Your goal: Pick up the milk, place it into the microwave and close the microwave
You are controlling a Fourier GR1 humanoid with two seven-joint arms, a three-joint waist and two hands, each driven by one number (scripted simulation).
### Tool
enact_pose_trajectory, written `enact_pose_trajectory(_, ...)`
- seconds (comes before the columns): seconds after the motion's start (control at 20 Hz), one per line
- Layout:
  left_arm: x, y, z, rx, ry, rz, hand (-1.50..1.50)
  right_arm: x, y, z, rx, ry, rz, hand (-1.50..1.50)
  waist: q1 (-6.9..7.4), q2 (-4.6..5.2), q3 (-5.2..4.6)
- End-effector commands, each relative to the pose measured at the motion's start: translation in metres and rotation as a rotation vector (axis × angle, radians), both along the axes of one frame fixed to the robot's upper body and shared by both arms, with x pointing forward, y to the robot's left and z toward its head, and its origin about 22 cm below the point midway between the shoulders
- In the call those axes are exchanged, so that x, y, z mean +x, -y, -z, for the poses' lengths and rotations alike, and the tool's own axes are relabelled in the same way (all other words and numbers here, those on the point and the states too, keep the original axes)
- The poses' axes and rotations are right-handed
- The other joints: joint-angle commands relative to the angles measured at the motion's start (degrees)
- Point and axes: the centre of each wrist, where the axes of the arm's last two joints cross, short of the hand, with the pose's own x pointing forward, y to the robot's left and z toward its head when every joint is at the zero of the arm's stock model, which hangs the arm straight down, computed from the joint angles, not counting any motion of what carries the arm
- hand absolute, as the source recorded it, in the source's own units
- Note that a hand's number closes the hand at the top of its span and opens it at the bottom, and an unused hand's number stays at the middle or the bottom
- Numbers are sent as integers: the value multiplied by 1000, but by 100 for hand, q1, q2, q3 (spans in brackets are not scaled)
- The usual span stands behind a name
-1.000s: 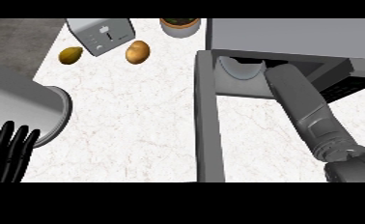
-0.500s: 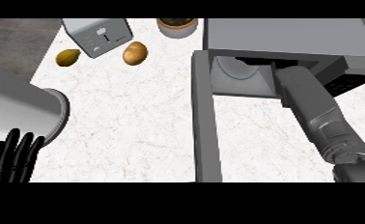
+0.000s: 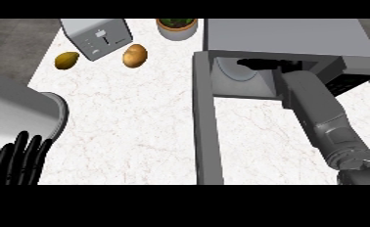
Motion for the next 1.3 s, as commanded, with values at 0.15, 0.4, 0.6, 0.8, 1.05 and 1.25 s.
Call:
enact_pose_trajectory(0.15, 6, 2, -3, -2, 8, 16, -150, -26, 8, 41, 120, -38, -113, -150, -206, -74, 17)
enact_pose_trajectory(0.4, -7, 4, -6, -32, 5, 0, -150, -52, 13, 74, 114, -119, -68, -150, -277, -135, 10)
enact_pose_trajectory(0.6, -3, 8, -2, -20, -19, -9, -150, -65, 15, 89, 156, -129, -96, -150, -290, -125, 10)
enact_pose_trajectory(0.8, -3, 14, 2, -18, -25, 19, -150, -93, 22, 116, 221, -148, -95, -150, -292, -118, 14)
enact_pose_trajectory(1.05, 7, 13, 3, -6, -43, 84, -150, -128, 8, 147, 330, -166, -144, -150, -384, -130, 9)
enact_pose_trajectory(1.25, -2, 20, 8, -31, -55, 220, -150, -145, 20, 154, 381, -158, -166, -150, -334, -140, 7)
